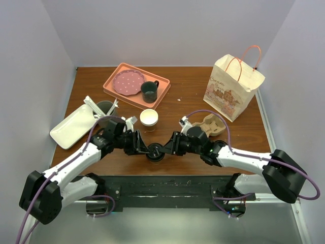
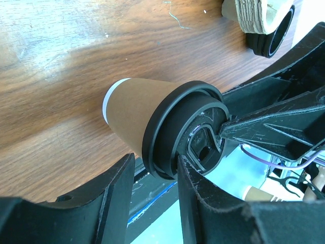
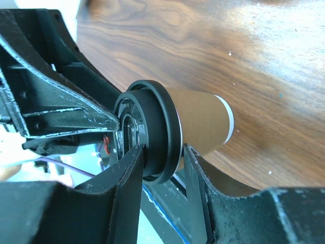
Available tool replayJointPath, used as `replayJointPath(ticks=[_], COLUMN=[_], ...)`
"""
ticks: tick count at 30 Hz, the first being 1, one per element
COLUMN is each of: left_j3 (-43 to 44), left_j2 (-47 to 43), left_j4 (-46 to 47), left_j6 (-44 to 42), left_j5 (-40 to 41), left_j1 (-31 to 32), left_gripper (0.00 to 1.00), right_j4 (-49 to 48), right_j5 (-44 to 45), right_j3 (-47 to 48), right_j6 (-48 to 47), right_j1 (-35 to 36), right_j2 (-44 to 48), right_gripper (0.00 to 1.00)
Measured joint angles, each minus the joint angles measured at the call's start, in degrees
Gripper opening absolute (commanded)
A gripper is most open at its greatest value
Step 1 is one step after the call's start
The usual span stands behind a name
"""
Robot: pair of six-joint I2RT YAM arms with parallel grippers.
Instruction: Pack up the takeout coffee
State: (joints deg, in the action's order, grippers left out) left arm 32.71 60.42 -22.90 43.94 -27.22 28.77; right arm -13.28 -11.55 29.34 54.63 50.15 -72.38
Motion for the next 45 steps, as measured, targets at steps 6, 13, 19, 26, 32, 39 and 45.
replayJointPath(ticks=[6,13,19,26,32,39,45], left_j3=[0.24,0.28,0.28,0.31,0.57,0.92,1.16], left_j2=[0.85,0.92,0.94,1.49,1.88,2.29,2.54], left_j4=[0.15,0.04,0.04,0.83,0.66,0.31,0.07], left_j6=[0.00,0.02,0.04,0.04,0.02,-0.02,-0.02], left_j5=[-0.35,-0.33,-0.33,-0.39,-0.55,-0.68,-0.70], left_j1=[0.00,0.00,0.00,0.24,0.24,0.24,0.24], left_gripper=[0.43,0.43,0.43,0.43,0.43,0.43,0.43], right_j4=[-9.68,-18.27,-13.77,4.20,11.19,10.58,10.71], right_j5=[-0.04,0.09,0.44,3.13,3.39,1.38,-0.37], right_j3=[-4.66,-8.31,-6.36,-1.81,-1.31,-1.29,-1.14], right_j6=[2.58,4.76,4.33,0.46,-1.70,-2.25,-2.69], right_j1=[-0.28,-0.42,-0.33,-0.59,-0.98,-1.05,-1.05], right_j2=[-0.90,-2.14,0.13,7.23,7.85,4.17,4.00], right_gripper=[0.33,0.31,0.43,0.49,0.45,0.43,0.40])
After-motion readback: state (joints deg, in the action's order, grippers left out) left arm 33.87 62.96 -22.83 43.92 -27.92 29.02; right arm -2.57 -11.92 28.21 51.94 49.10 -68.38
